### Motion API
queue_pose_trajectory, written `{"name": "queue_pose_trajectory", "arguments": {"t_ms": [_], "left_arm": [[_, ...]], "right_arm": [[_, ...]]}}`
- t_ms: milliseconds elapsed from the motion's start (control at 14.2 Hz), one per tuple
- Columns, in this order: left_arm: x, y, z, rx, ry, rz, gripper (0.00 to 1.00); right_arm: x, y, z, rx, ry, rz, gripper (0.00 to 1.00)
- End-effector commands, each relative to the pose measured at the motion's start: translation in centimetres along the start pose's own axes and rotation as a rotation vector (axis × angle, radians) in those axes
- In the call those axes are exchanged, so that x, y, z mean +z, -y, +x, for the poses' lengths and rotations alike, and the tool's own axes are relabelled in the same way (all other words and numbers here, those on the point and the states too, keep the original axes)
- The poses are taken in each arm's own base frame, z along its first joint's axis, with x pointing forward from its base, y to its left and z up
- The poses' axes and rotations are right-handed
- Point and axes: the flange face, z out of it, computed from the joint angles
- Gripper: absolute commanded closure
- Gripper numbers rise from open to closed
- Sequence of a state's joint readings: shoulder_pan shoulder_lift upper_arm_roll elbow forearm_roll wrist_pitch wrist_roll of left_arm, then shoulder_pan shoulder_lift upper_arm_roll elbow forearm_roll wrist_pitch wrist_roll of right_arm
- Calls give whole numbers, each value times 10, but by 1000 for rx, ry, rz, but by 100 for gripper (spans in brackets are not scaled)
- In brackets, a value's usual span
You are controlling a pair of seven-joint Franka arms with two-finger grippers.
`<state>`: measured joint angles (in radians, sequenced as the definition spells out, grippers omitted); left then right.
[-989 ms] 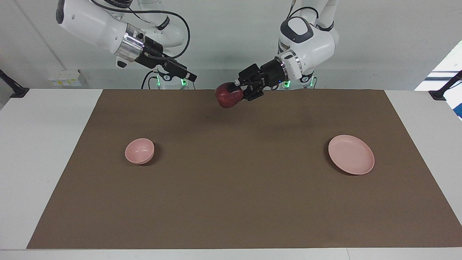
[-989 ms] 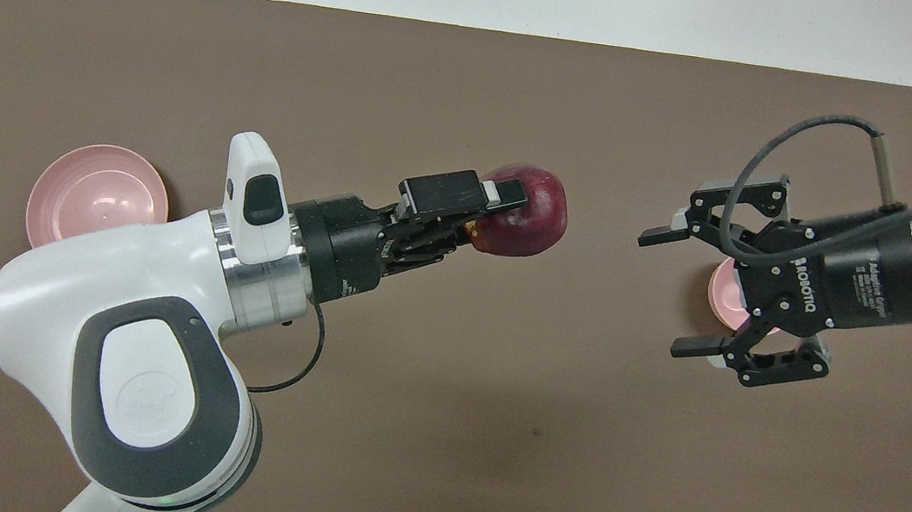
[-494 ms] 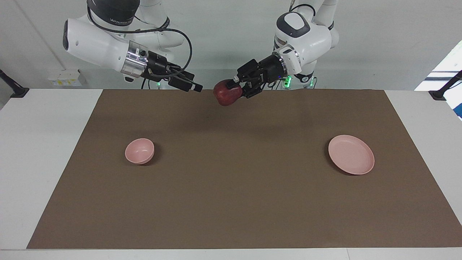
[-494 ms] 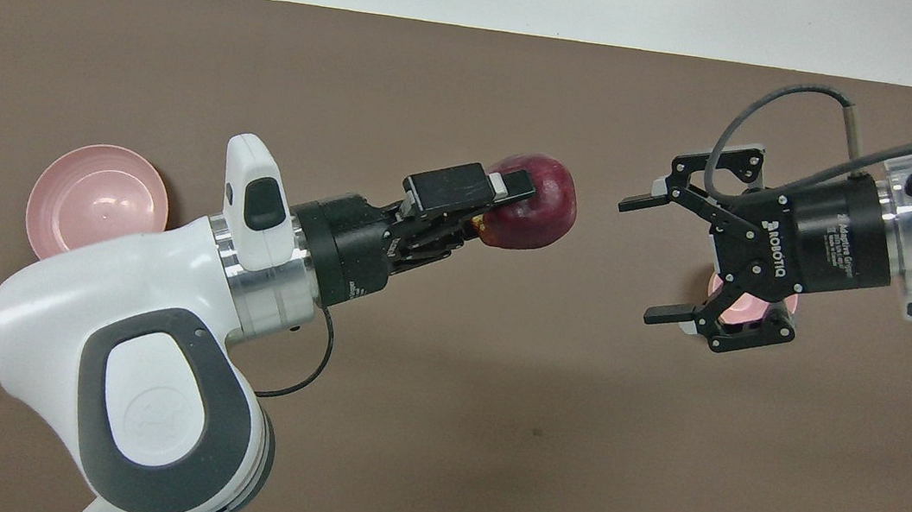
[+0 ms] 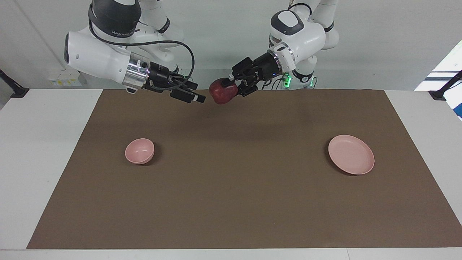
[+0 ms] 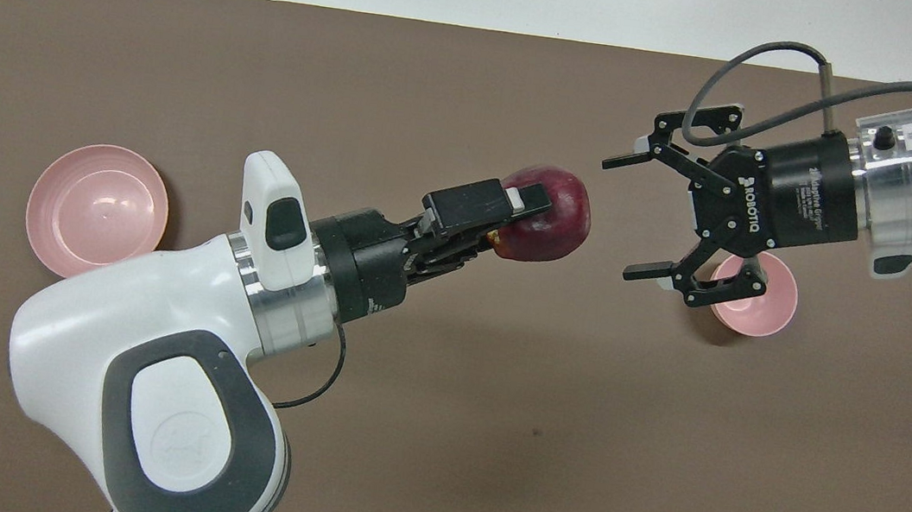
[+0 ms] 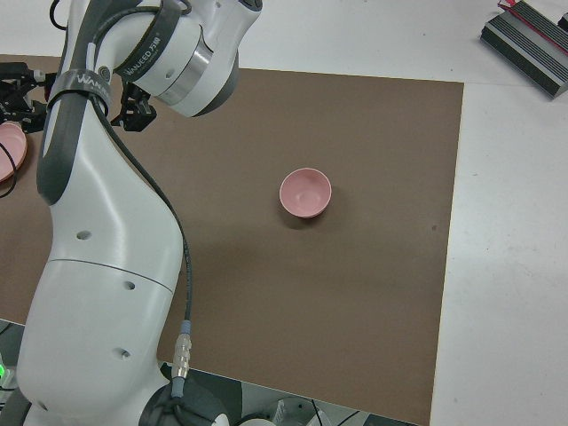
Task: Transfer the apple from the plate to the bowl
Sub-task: 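Close the right gripper around the apple held by the left gripper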
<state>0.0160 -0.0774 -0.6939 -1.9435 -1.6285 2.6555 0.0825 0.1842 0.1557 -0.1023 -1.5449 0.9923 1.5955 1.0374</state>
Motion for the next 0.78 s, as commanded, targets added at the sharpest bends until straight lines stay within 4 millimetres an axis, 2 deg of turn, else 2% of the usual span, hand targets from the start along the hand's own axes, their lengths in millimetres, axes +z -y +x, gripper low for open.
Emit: {"name": "queue_pose_trajectory", "arguments": {"t_ms": [0, 212, 494, 706], "left_arm": [[-1, -8, -12, -5, -22, -13, 100], [2, -7, -18, 0, -29, -8, 100], [3, -7, -20, 1, -27, -7, 100], [2, -7, -22, 4, -31, -4, 100]], "right_arm": [[14, 11, -14, 33, 7, 8, 0], [13, 15, -17, 27, -5, 34, 0], [33, 17, -27, 10, -9, 11, 0], [37, 17, -24, 9, -19, 12, 0]]}}
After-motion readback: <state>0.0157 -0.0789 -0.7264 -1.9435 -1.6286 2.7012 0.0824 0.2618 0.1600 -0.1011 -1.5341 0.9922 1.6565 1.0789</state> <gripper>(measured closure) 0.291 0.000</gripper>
